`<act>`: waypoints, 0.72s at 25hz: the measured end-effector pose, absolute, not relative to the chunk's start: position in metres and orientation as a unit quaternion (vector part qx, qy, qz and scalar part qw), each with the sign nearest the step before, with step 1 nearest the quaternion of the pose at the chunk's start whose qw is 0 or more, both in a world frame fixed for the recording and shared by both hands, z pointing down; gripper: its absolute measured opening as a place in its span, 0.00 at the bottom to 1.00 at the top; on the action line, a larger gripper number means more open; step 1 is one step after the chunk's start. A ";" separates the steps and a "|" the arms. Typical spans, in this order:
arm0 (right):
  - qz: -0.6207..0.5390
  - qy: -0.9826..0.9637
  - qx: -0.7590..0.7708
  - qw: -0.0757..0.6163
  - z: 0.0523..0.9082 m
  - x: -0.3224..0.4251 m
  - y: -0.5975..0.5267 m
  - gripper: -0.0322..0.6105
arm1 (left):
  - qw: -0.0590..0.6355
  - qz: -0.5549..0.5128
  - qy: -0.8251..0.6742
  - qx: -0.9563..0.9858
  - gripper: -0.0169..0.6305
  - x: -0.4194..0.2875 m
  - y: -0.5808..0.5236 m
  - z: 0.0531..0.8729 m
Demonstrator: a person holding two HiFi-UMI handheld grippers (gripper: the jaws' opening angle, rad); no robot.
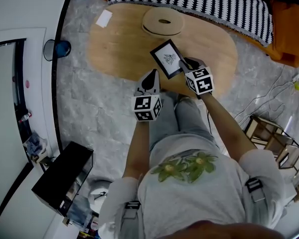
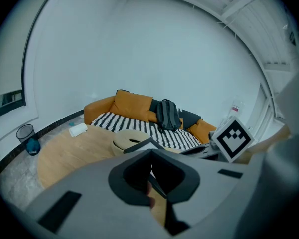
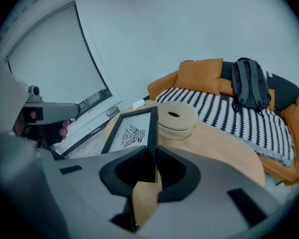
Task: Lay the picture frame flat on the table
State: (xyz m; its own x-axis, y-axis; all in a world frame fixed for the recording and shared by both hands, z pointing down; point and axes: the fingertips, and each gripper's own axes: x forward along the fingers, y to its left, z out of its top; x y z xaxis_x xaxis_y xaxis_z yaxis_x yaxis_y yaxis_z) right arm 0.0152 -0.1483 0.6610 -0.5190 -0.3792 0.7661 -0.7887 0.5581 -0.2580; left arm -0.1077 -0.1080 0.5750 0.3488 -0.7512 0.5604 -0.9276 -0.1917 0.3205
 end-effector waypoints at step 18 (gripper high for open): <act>0.312 -0.811 0.354 0.347 0.715 0.014 -0.151 0.16 | 0.316 0.140 -0.558 0.755 0.05 -0.114 -0.107 0.611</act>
